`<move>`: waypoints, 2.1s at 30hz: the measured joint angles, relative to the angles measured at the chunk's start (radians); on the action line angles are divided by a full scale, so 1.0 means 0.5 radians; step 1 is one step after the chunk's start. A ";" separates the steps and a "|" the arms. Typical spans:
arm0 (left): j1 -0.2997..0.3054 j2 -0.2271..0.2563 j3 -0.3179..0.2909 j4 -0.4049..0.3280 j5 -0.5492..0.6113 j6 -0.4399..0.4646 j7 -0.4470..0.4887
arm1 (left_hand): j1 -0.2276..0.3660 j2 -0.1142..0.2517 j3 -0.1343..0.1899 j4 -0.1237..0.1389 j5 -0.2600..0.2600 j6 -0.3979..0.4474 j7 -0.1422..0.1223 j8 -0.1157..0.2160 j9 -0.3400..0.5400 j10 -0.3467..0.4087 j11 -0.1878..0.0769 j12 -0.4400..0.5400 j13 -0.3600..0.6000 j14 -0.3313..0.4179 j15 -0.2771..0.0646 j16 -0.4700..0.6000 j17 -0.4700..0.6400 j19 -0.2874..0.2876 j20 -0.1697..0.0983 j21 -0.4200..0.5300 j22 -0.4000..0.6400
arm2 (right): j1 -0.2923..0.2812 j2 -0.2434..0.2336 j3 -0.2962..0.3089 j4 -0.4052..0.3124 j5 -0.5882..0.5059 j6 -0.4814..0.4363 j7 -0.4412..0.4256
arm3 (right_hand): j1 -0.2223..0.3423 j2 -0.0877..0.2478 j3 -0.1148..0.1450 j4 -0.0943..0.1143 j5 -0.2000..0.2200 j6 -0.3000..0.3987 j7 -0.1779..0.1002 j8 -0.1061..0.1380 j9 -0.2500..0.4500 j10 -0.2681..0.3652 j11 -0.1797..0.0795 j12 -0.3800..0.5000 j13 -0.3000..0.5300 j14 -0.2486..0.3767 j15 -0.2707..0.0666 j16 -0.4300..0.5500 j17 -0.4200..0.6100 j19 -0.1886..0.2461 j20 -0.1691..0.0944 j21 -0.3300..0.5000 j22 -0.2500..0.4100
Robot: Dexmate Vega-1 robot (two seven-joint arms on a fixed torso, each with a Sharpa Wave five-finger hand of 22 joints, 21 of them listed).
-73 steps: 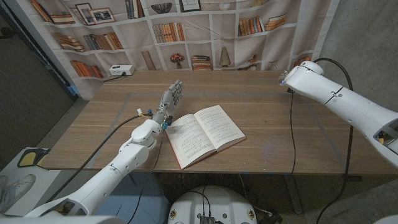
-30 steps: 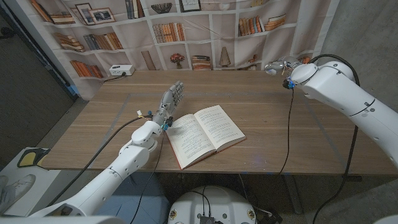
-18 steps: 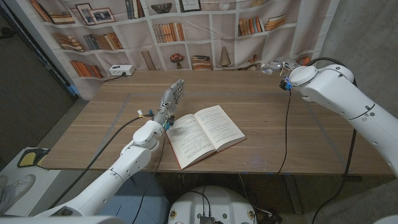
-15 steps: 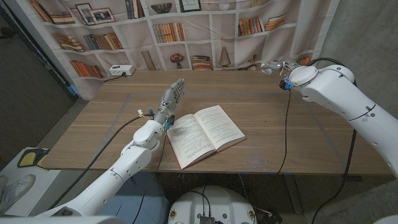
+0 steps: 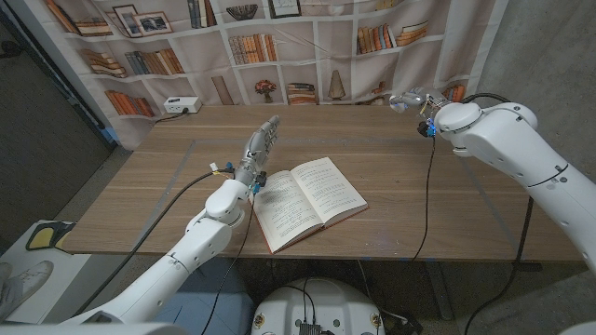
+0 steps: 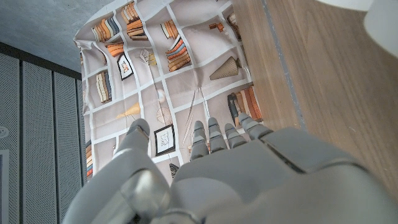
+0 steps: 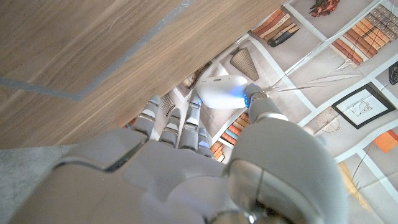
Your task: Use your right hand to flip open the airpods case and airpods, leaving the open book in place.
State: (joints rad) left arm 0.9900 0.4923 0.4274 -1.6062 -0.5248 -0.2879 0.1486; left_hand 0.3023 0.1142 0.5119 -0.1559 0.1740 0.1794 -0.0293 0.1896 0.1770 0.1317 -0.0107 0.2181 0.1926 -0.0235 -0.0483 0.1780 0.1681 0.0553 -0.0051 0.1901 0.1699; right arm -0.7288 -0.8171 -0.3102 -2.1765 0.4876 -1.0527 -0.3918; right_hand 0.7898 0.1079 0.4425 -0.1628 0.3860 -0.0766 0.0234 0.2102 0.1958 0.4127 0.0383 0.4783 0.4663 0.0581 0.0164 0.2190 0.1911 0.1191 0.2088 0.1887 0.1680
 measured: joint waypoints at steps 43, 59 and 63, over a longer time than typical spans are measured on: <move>0.062 -0.124 0.098 -0.225 0.352 -0.068 0.268 | 0.346 0.005 0.080 -0.069 0.000 0.379 -0.164 0.083 0.004 -0.185 0.000 -0.022 0.000 -0.110 0.018 -0.008 0.004 -0.061 0.054 -0.012 -0.005 | -0.129 0.055 0.127 -0.055 0.418 0.344 -0.210 | 0.040 -0.007 -0.019 -0.002 0.035 0.014 -0.001 0.000 0.000 0.003 -0.003 -0.009 0.000 0.000 0.000 -0.013 0.000 0.000 0.000 0.000 0.000; 0.049 -0.270 0.170 -0.231 0.529 0.033 0.492 | 0.561 -0.118 0.091 -0.074 0.008 0.368 -0.198 0.058 0.014 -0.203 -0.033 -0.022 0.000 -0.110 0.018 -0.008 0.003 -0.031 0.067 -0.012 -0.005 | -0.173 0.080 0.128 -0.068 0.492 0.413 -0.300 | 0.040 -0.007 -0.028 0.006 0.042 0.021 -0.007 0.000 0.000 0.003 -0.003 0.000 0.000 -0.001 0.000 -0.013 0.004 0.000 0.000 0.000 0.000; 0.049 -0.322 0.193 -0.216 0.545 0.042 0.525 | 0.596 -0.153 0.090 -0.073 0.016 0.337 -0.188 0.047 0.014 -0.203 -0.033 -0.022 0.000 -0.103 0.010 -0.008 0.003 -0.021 0.057 -0.012 -0.005 | -0.173 0.085 0.116 -0.063 0.500 0.426 -0.312 | 0.040 -0.008 -0.027 0.006 0.042 0.026 -0.003 0.000 0.000 0.003 -0.003 0.000 0.000 -0.001 0.000 -0.013 0.004 0.000 0.000 0.000 0.000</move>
State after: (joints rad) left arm 1.0145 0.3311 0.5240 -1.7144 -0.2525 -0.2668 0.4112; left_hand 0.6001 0.0376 0.5568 -0.1925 0.1818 0.3481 -0.1233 0.2129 0.1842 0.0302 -0.0271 0.2071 0.1926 -0.0749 -0.0432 0.1742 0.1699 0.0449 0.0232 0.1840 0.1674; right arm -0.8156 -0.7748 -0.2521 -2.2079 0.7374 -0.8396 -0.5477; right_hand 0.8098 0.1041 0.4287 -0.1599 0.4071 -0.0637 0.0219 0.2102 0.1958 0.4141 0.0368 0.4782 0.4662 0.0578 0.0166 0.2123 0.1934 0.1189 0.2089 0.1887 0.1680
